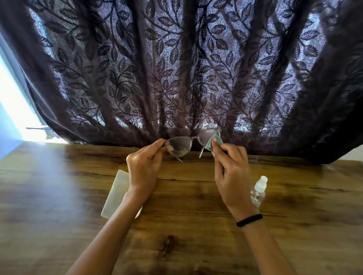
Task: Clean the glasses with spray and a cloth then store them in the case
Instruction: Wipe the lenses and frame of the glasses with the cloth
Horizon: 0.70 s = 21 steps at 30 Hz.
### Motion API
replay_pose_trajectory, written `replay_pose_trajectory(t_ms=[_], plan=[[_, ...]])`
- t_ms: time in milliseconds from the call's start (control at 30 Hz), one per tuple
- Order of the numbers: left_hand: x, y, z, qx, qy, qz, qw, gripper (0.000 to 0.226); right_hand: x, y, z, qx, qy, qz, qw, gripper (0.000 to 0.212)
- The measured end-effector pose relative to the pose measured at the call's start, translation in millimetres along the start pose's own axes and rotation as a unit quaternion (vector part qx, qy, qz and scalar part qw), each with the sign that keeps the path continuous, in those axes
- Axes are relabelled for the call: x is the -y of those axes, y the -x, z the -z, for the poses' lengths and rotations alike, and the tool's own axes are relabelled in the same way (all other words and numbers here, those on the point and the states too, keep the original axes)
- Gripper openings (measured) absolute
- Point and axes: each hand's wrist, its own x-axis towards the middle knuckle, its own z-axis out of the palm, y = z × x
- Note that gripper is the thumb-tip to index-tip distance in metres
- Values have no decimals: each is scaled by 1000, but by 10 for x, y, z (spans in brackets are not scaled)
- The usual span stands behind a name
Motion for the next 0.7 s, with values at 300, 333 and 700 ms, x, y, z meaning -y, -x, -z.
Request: replay_pose_trajectory(t_ms=[300,333,700], plan=[[-37,-12,-44,14,11,-27,999,24,196,-123,-29,28,7,27,999,33],[-25,-10,-43,14,12,-26,999,23,195,-147,-22,29,11,26,999,32],[-16,32,-87,-10,26,1,1000,20,-12,-263,67,29,30,-29,999,31]])
